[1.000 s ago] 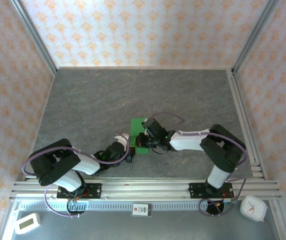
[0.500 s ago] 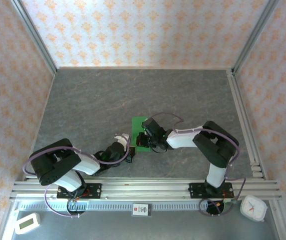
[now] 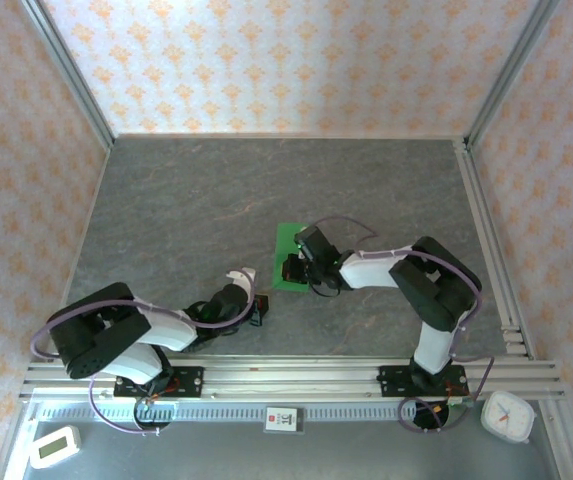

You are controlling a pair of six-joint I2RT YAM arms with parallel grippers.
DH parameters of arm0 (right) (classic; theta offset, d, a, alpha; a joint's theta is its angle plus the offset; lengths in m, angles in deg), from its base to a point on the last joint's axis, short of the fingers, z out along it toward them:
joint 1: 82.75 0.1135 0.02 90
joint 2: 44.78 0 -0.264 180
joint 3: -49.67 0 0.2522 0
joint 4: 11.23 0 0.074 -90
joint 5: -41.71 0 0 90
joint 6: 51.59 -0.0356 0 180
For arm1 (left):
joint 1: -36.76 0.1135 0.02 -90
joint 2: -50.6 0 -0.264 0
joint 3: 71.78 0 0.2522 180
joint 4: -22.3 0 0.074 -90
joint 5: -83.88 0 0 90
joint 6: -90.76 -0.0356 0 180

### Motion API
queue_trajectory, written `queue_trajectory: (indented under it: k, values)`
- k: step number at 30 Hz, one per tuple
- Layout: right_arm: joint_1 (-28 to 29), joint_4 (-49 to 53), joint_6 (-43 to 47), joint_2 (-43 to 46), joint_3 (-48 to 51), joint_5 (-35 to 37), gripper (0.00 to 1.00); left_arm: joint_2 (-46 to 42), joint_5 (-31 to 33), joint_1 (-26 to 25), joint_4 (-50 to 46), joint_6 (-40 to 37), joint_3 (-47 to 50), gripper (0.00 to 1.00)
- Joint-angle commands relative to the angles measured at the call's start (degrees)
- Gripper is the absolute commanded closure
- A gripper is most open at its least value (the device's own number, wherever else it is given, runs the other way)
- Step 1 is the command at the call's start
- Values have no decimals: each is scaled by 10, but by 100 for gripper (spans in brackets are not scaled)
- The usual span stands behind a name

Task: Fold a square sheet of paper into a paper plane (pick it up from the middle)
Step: Fold the triangle a second time at the center of the table.

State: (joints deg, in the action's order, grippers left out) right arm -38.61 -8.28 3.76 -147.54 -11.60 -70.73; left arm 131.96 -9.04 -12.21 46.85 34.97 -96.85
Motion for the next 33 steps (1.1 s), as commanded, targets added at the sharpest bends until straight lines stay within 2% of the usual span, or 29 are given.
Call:
queue_trajectory:
  k: [1, 15, 25, 33]
  values:
    - [9, 39, 4, -7, 36, -1, 100, -19, 21, 8, -89, -18, -37, 100]
    - [50, -1, -38, 28, 77, -12, 100, 83, 5, 23, -79, -64, -116, 100]
    - [22, 30, -21, 53, 46, -10, 100, 135, 0, 22, -44, -48, -73, 100]
    - [-5, 32, -9, 48, 30, -24, 98, 143, 20, 13, -102, -64, -91, 100]
